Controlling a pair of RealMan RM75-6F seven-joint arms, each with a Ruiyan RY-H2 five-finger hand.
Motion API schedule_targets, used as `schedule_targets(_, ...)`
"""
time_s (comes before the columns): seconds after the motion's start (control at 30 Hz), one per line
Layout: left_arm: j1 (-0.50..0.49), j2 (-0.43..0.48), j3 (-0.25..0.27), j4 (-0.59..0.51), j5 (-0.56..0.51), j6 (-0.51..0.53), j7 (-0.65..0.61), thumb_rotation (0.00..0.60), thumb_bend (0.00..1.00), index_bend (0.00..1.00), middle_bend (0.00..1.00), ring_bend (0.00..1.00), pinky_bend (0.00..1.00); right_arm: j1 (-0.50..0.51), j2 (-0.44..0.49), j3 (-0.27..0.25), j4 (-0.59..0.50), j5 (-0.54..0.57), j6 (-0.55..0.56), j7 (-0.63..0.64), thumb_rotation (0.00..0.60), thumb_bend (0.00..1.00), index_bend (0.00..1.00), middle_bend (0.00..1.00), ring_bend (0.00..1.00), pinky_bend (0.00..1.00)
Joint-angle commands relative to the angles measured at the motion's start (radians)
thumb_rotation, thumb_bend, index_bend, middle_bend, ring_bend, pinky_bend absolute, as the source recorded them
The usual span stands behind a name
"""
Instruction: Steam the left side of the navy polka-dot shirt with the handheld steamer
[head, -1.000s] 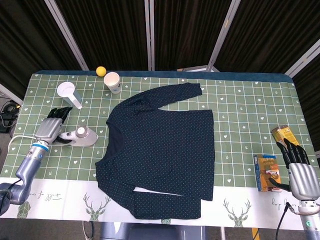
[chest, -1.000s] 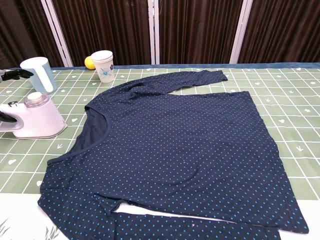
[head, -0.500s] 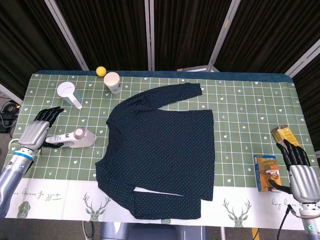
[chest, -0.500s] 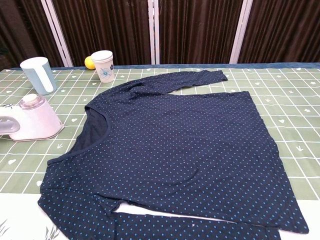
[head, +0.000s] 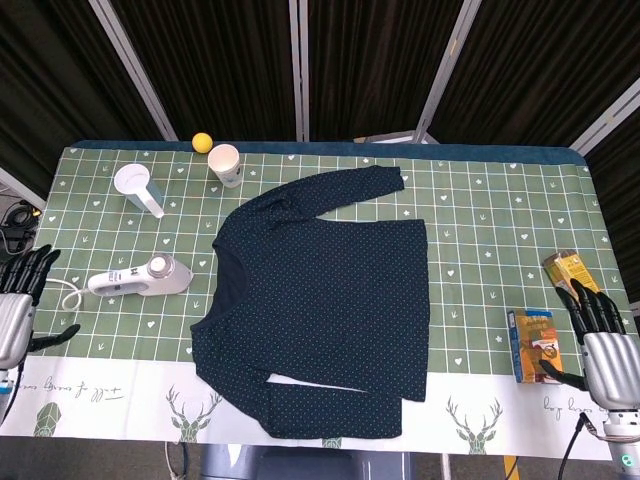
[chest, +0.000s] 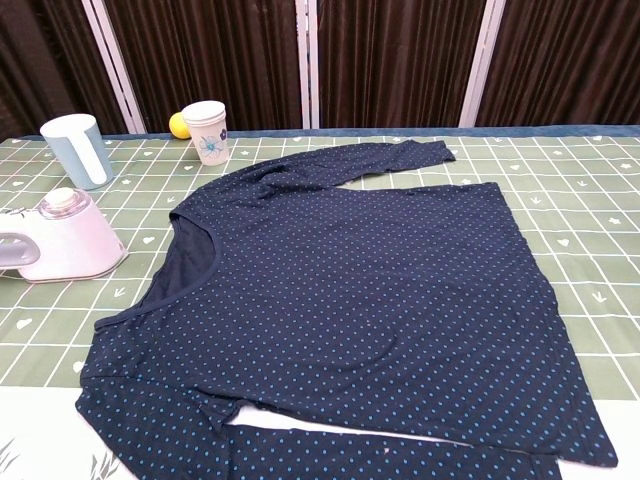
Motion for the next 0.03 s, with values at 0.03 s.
schedule_targets(0.03, 0.054, 0.006, 0.028, -0.065, 0.017, 0.062, 0.082, 0.600, 0.00, 0.00, 0.00, 0.00, 0.00, -0.007, -0.002, 0.002, 0.001, -0.004, 0.016, -0.012, 0.600, 0.00, 0.00, 0.00, 0.00, 0.00)
